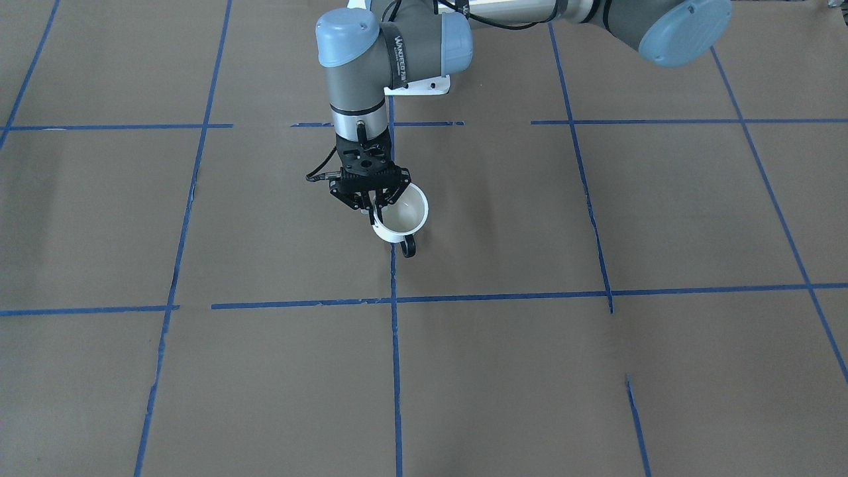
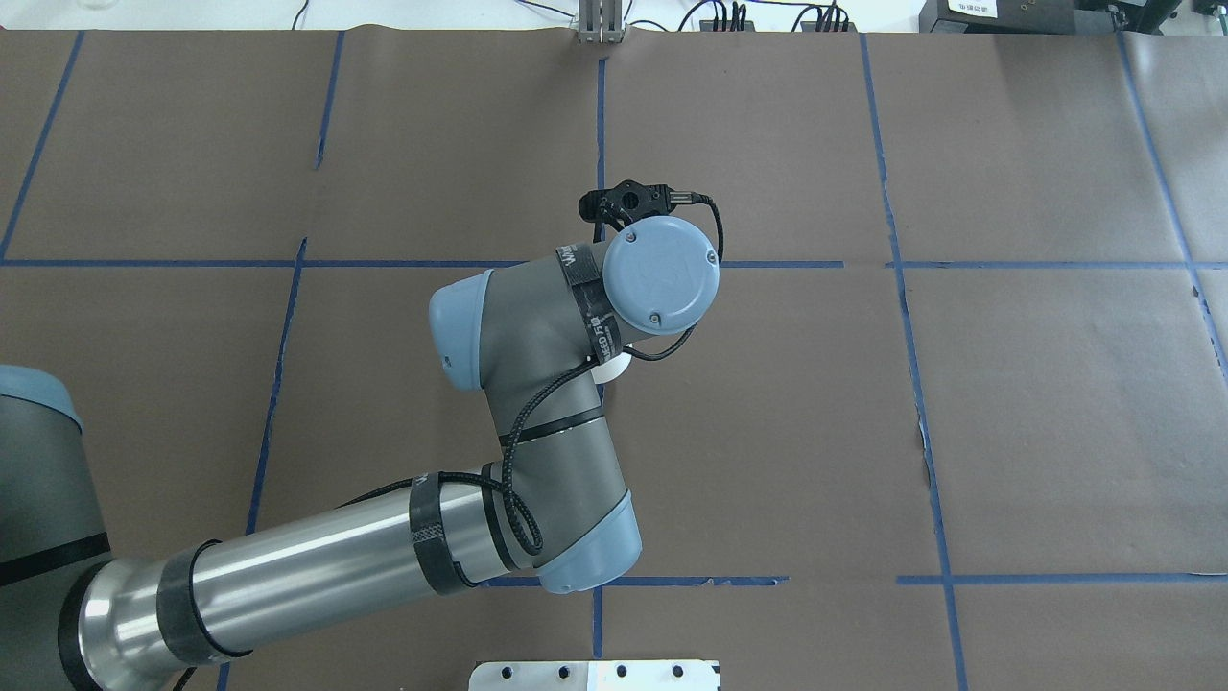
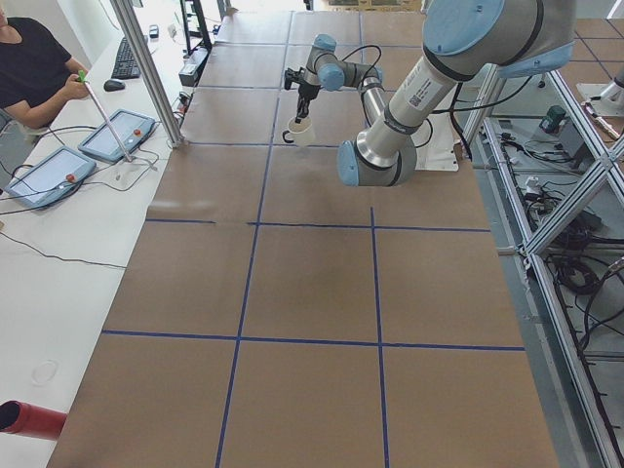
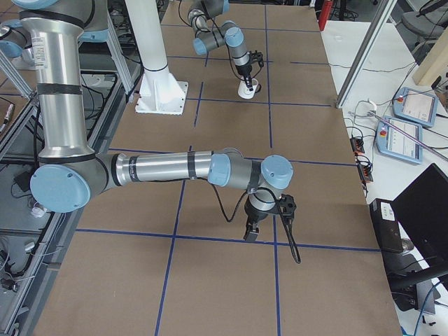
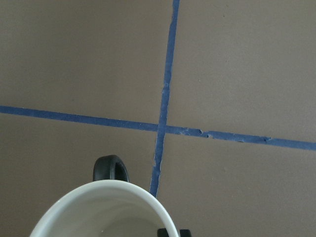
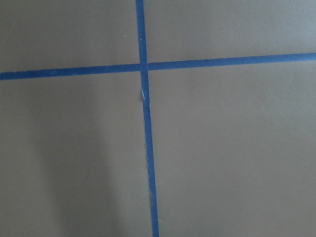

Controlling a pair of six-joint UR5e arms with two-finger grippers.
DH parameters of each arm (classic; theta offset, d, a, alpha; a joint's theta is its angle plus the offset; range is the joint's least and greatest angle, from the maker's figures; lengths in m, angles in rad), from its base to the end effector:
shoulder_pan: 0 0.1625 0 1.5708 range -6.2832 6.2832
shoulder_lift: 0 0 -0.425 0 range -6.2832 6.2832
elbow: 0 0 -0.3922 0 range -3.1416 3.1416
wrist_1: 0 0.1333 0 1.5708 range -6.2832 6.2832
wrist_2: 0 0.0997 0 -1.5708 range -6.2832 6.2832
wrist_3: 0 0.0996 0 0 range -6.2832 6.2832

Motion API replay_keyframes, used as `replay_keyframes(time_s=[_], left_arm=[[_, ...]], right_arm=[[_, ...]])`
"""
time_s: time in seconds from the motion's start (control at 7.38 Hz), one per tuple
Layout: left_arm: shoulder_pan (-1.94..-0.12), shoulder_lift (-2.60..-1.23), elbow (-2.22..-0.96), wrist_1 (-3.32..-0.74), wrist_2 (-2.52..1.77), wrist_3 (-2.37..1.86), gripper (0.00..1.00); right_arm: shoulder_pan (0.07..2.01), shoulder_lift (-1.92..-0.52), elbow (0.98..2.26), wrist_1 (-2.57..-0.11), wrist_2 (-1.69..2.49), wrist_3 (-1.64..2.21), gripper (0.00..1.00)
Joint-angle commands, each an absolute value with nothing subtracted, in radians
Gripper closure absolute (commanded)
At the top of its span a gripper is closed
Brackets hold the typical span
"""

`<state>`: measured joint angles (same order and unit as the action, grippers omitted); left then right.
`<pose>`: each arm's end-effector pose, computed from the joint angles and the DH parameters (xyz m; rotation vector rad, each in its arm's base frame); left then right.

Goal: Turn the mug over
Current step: 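Lift the mug with the left gripper and carry it toward the table center, then rotate the mug upright and lower it onto the table with the left gripper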

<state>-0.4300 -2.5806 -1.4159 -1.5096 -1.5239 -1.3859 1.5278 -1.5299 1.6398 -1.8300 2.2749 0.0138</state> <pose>0.6316 -0.4414 0.0914 0.2833 0.7450 -0.2506 0.0475 -0.4970 0.6340 -0.1630 -0.6984 0.0246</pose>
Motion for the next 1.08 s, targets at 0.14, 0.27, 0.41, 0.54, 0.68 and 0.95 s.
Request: replay_keyframes(time_s=[0.14, 0.27, 0.41, 0.54, 0.68, 0.95], left_arm=[[-0.374, -2.586, -1.375, -1.5, -1.418, -1.455, 1.0], [-0.353, -2.589, -1.364, -1.5, -1.373, -1.5, 1.0], [-0.35, -2.589, -1.364, -1.5, -1.364, -1.517, 1.0], [-0.35, -2.588, -1.364, -1.5, -1.345, -1.54, 1.0], [-0.35, -2.588, -1.364, -1.5, -1.342, -1.542, 1.0], [-0.35, -2.588, -1.364, -1.502, -1.342, -1.542, 0.64]], right_arm=[[1.528, -1.531, 1.641, -1.83, 2.275, 0.014, 0.0], [1.528, -1.531, 1.64, -1.83, 2.275, 0.014, 0.0], [1.528, -1.529, 1.641, -1.83, 2.275, 0.014, 0.0], [1.528, -1.529, 1.641, -1.83, 2.275, 0.014, 0.0], [1.528, -1.529, 1.64, -1.83, 2.275, 0.014, 0.0], [1.528, -1.531, 1.64, -1.83, 2.275, 0.014, 0.0]])
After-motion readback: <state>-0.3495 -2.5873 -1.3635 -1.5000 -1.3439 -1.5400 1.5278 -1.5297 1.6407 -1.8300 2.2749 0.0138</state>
